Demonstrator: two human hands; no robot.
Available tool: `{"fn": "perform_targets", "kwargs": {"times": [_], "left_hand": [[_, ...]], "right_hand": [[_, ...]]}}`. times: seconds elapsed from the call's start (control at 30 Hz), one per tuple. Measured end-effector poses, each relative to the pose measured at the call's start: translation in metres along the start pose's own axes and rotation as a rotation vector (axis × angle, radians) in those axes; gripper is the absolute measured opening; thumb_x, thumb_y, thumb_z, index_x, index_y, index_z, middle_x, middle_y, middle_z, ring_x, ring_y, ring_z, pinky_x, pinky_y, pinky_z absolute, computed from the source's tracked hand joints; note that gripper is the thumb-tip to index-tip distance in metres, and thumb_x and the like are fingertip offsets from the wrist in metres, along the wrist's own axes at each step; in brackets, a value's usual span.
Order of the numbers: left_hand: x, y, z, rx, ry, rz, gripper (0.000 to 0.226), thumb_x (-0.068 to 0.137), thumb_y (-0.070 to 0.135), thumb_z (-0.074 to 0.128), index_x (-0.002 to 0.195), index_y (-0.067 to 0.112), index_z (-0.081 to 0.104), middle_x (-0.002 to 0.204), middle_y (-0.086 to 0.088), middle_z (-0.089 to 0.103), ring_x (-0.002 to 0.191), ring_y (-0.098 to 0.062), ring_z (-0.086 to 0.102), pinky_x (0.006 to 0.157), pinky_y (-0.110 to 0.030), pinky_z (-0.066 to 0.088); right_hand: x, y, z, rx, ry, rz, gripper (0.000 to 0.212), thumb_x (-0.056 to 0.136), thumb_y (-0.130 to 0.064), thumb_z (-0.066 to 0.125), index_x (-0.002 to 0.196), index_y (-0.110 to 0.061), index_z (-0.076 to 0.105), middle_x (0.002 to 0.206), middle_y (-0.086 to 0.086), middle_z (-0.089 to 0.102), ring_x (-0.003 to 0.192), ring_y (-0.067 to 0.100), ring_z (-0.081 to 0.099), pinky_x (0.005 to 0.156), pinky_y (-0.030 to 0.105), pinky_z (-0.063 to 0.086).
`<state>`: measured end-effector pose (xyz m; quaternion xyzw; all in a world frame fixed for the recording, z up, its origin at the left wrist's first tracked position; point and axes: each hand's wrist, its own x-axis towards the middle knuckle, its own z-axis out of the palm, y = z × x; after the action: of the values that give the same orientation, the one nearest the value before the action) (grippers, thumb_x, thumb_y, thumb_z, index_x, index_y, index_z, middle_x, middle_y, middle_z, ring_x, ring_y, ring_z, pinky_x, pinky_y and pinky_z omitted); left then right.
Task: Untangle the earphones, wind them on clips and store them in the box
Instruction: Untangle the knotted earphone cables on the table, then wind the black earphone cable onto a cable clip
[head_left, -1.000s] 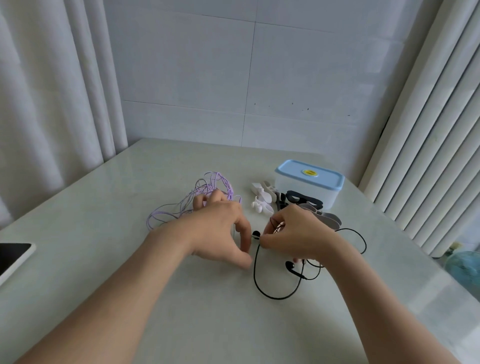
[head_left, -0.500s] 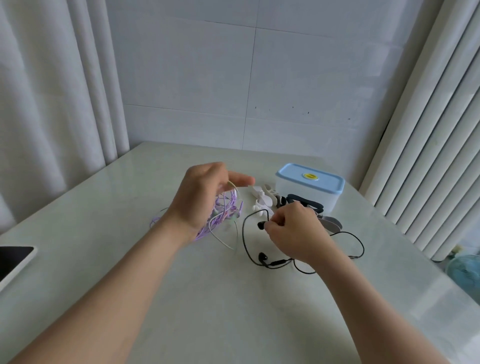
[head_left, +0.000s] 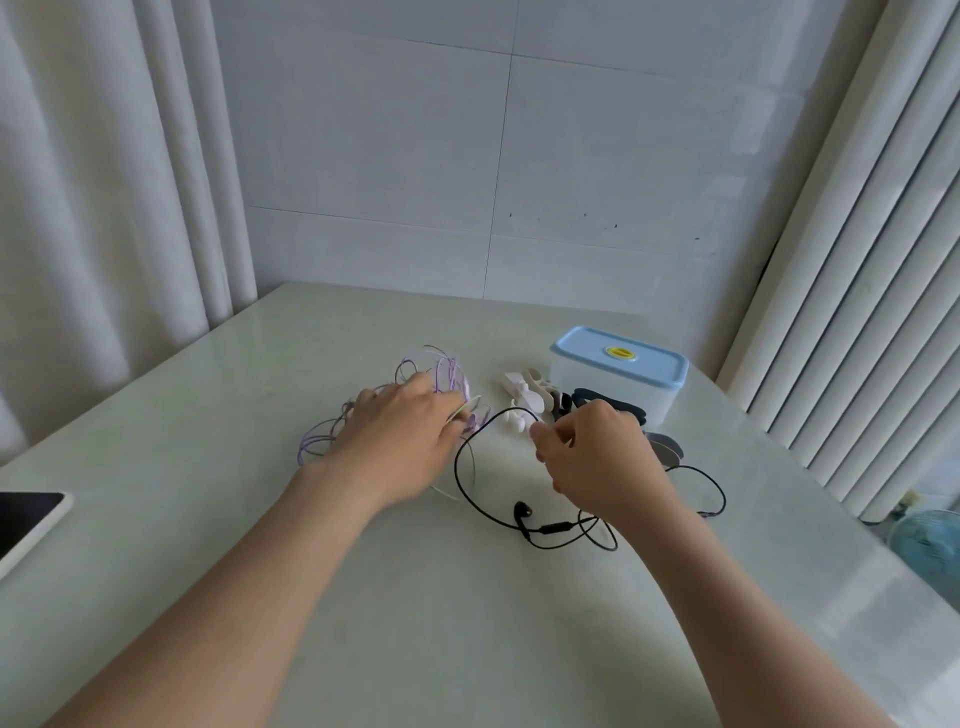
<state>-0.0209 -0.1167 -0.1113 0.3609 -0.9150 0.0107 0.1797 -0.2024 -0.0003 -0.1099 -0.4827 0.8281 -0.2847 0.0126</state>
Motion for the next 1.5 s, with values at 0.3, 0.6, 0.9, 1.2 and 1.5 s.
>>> {"fn": "perform_targets", "kwargs": {"times": [0.3,0.6,0.9,1.2,1.5], "left_hand": [[0.003,-0.021,0.019,0.199,-0.014,-0.163,0.059,0.091,0.079,0.042,0.119,0.029,0.059,0.129,0.0,0.043,0.124,-0.028,0.041,0.101,-0.05,0.034],[0.007,-0.011,0.011,0.099,0.354,-0.214,0.055,0.083,0.064,0.04,0.088,0.013,0.062,0.095,-0.007,0.056,0.092,-0.034,0.053,0.081,-0.044,0.042],[-0.006,0.049,0.012,-0.347,0.404,0.283,0.021,0.106,0.028,0.043,0.101,0.018,0.061,0.096,0.008,0.055,0.091,-0.022,0.052,0.083,-0.04,0.046],[-0.01,0.079,0.032,-0.397,0.167,0.374,0.031,0.109,0.033,0.037,0.099,0.02,0.063,0.095,0.006,0.061,0.093,-0.02,0.057,0.086,-0.042,0.048],[-0.012,0.095,0.035,-0.315,0.085,0.471,0.033,0.105,0.041,0.036,0.098,0.023,0.063,0.097,0.008,0.059,0.092,-0.016,0.053,0.089,-0.035,0.046]], "right_hand": [[-0.005,-0.003,-0.002,-0.073,0.013,-0.096,0.038,0.096,-0.041,0.057,0.075,-0.014,0.072,0.065,0.007,0.068,0.07,0.028,0.064,0.062,0.041,0.06],[-0.012,-0.012,-0.011,-0.178,0.168,-0.337,0.026,0.099,-0.03,0.042,0.095,-0.023,0.067,0.079,-0.003,0.066,0.076,0.027,0.06,0.064,0.036,0.052],[-0.019,-0.013,-0.044,0.219,0.644,-0.806,0.027,0.084,-0.007,0.048,0.083,-0.008,0.075,0.067,-0.002,0.065,0.051,0.022,0.055,0.046,0.035,0.045],[-0.021,0.047,-0.07,-0.361,0.29,0.164,0.015,0.086,-0.021,0.057,0.073,-0.014,0.051,0.079,0.008,0.059,0.078,0.034,0.055,0.062,0.034,0.041],[-0.027,0.069,-0.06,-0.374,0.125,0.329,0.02,0.083,-0.003,0.061,0.078,-0.013,0.044,0.088,0.006,0.048,0.087,0.034,0.053,0.067,0.034,0.039]]}}
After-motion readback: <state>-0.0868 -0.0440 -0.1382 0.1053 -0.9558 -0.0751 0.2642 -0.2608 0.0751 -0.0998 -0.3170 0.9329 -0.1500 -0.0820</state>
